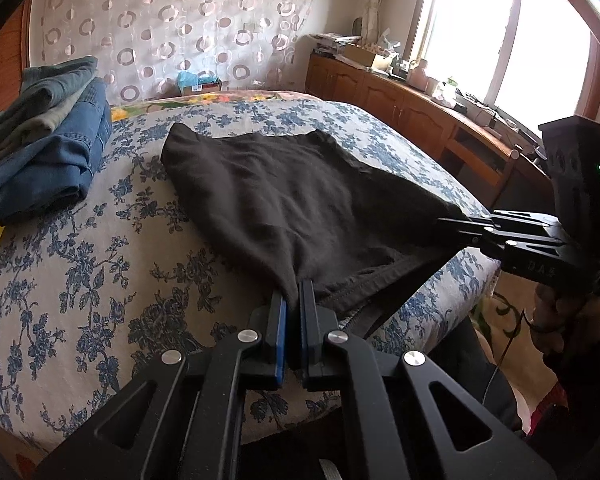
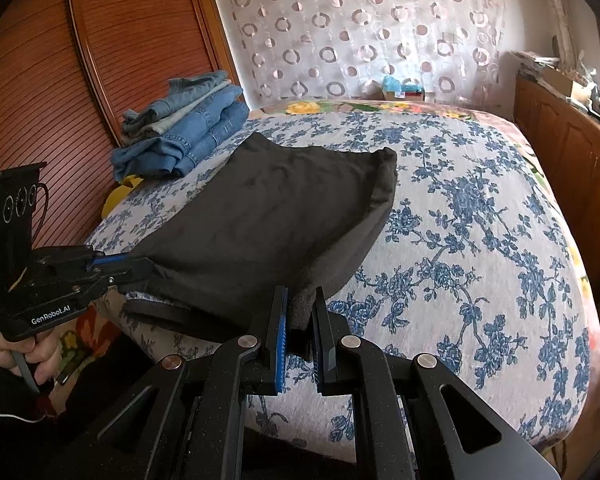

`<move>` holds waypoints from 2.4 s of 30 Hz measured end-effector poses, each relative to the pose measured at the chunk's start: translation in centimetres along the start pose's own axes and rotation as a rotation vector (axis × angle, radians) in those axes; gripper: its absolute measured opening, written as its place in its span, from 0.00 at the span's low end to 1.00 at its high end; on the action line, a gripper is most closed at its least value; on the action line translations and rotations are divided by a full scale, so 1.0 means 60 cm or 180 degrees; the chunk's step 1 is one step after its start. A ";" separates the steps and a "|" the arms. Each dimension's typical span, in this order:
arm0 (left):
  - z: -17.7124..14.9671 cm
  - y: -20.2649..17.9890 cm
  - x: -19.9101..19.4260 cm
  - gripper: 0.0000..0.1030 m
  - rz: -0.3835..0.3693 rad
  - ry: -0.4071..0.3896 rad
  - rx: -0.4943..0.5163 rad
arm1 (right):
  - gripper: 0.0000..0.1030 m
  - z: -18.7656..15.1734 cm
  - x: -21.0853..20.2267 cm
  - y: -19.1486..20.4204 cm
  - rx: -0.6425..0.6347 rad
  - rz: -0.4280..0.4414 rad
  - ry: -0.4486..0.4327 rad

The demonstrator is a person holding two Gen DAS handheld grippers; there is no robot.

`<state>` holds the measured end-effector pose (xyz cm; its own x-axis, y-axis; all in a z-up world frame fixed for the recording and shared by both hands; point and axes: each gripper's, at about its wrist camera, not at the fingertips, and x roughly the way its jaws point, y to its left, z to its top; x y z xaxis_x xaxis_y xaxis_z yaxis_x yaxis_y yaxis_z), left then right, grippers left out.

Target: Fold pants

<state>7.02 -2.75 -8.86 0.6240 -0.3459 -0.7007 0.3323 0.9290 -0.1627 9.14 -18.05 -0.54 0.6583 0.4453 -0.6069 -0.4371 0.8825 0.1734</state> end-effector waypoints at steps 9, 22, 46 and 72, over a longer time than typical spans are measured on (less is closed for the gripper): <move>0.000 -0.014 -0.008 0.06 -0.0027 -0.0007 0.0032 | 0.10 -0.008 -0.009 -0.005 0.0040 0.0008 -0.0011; 0.005 -0.025 -0.052 0.06 -0.0145 -0.0151 0.0036 | 0.10 -0.014 -0.051 0.000 0.0029 0.0049 -0.0133; 0.040 -0.020 -0.074 0.06 -0.0152 -0.0332 0.0065 | 0.10 0.004 -0.081 -0.005 -0.0068 0.0065 -0.0433; 0.138 0.048 0.016 0.09 0.0105 -0.0344 -0.0140 | 0.10 0.124 0.111 -0.046 0.0079 -0.0193 -0.0374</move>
<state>14.42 -1.47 -4.27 0.7075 -0.3251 -0.6275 0.2805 0.9441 -0.1729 19.29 -16.38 0.73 0.7509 0.4044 -0.5221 -0.3801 0.9111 0.1591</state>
